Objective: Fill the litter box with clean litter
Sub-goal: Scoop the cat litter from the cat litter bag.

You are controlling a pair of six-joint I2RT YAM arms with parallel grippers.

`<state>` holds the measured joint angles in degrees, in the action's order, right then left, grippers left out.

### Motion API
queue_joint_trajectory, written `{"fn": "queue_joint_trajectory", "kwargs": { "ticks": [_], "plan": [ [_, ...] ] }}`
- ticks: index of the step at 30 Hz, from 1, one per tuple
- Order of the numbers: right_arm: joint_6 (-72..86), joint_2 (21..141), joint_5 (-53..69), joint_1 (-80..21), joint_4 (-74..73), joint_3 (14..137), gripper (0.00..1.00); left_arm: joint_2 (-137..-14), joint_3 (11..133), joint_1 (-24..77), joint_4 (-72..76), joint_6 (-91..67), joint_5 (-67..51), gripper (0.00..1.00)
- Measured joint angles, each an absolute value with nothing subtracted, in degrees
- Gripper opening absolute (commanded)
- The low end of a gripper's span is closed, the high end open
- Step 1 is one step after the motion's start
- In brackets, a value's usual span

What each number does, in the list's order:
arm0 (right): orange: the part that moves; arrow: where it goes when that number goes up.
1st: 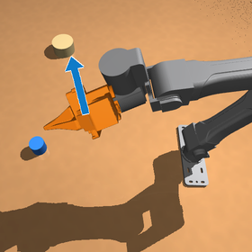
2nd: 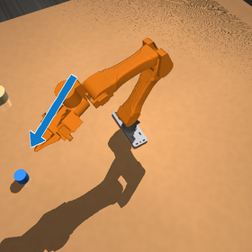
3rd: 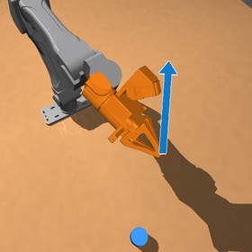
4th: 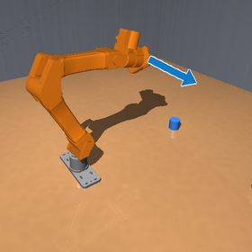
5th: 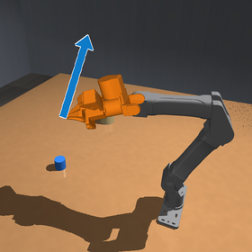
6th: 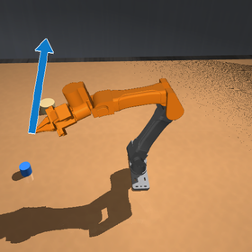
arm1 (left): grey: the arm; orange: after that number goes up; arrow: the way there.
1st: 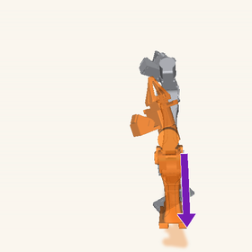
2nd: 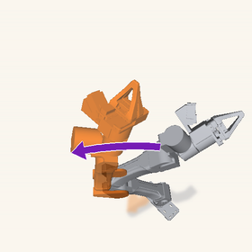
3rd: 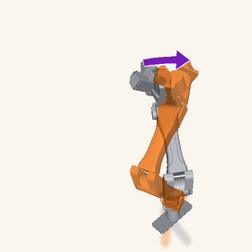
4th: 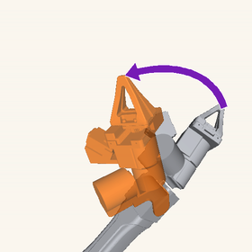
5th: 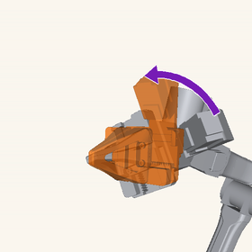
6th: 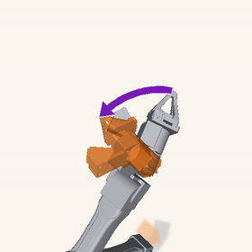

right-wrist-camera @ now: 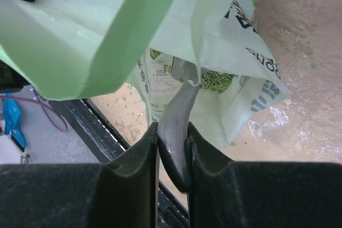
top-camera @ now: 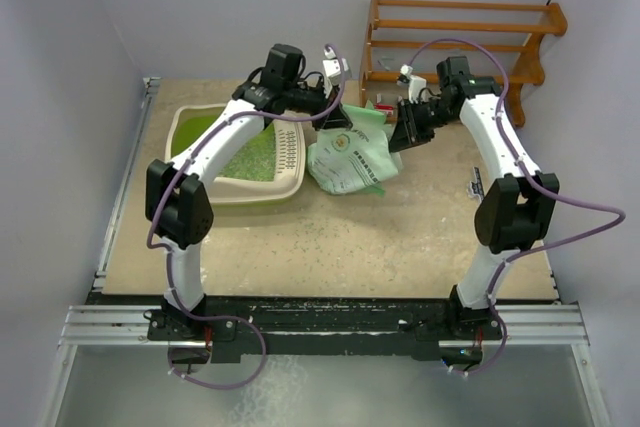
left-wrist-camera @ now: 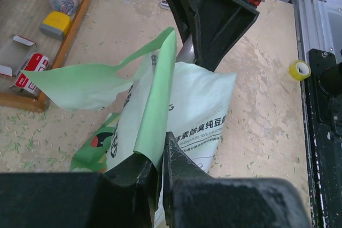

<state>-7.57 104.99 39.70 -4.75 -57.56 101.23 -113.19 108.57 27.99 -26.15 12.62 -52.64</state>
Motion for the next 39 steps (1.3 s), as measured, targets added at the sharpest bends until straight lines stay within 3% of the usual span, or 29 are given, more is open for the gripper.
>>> {"fn": "queue_joint_trajectory", "kwargs": {
  "ticks": [5,9,13,14,15,16,17,29,39],
  "plan": [
    [-7.42,105.03,37.95,-6.31,-57.30,101.56,0.00,-113.19,108.66,28.97,-26.68,12.86,-50.72,0.03],
    [-7.44,104.44,37.85,-6.39,-56.36,100.51,0.00,-113.12,107.39,29.12,-26.00,13.78,-48.23,0.36],
    [-7.44,102.67,37.98,-6.52,-54.94,97.93,0.00,-113.10,103.07,29.12,-23.70,14.61,-45.17,0.50],
    [-7.46,102.13,37.98,-6.66,-54.63,97.19,0.00,-113.10,102.08,29.10,-23.16,14.70,-44.21,0.49],
    [-7.46,101.54,37.93,-6.76,-54.26,96.47,0.00,-113.10,101.30,28.99,-22.57,14.70,-43.29,0.40],
    [-7.49,101.08,37.80,-6.90,-53.98,95.94,0.00,-113.10,100.66,28.93,-21.78,14.66,-42.74,0.08],
    [-7.51,100.40,37.50,-7.11,-53.45,95.18,0.00,-113.10,100.22,28.86,-20.88,14.63,-42.37,0.04],
    [-7.68,99.53,36.95,-7.68,-51.62,92.75,0.00,-116.38,104.68,27.33,-22.55,13.10,-48.90,0.03],
    [-7.40,108.25,37.19,-8.51,-55.99,102.54,0.00,-113.25,101.32,27.07,-22.02,14.59,-49.69,0.03]
  ]
}}
